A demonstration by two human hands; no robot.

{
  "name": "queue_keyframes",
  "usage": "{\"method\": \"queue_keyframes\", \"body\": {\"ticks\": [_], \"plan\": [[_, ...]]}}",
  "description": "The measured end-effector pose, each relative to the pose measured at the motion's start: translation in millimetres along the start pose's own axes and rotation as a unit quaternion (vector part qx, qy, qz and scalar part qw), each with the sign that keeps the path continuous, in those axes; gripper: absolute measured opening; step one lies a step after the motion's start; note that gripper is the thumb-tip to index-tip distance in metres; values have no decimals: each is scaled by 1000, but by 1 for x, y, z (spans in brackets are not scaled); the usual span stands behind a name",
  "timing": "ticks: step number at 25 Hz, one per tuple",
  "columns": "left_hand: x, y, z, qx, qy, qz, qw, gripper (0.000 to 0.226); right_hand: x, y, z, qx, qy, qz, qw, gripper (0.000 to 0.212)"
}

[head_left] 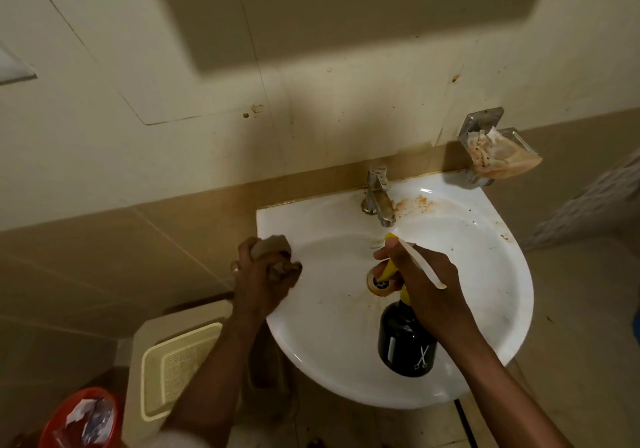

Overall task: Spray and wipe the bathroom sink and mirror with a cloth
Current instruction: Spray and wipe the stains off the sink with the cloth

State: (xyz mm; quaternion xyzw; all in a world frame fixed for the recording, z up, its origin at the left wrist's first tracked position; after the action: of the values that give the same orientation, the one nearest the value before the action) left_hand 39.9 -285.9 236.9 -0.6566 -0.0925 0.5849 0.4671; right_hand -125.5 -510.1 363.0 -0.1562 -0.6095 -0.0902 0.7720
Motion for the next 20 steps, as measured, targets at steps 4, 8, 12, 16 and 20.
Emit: {"method": "queue_keyframes", "body": {"ticks": [4,8,12,16,20], "plan": [[-11,25,48,-55,-87,13,995,25,5,10,-3,19,-20,15,999,34],[-35,49,95,-70,-177,41,981,24,4,13,6,32,-40,6,999,34],[-58,76,126,-60,-223,32,972,45,-1,9,15,31,-35,5,999,35],[-77,82,142,8,-232,20,972,36,0,-3,20,20,-27,12,999,38],[-102,40,119,-30,-139,-6,990,17,4,-25,21,-4,-21,22,1000,40]]}}
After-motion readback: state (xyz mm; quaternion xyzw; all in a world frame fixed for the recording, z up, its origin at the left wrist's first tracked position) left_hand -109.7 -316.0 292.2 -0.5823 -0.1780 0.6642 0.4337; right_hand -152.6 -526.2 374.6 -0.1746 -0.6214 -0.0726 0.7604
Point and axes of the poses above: each hand's wrist, its own z-axis away from the middle knuckle, its own y-axis out of the palm, x = y × z, the point moved 1 cm from there along -z, towards the middle knuckle, and after that the axes turned 14 degrees about x, right-handed, at the moved point
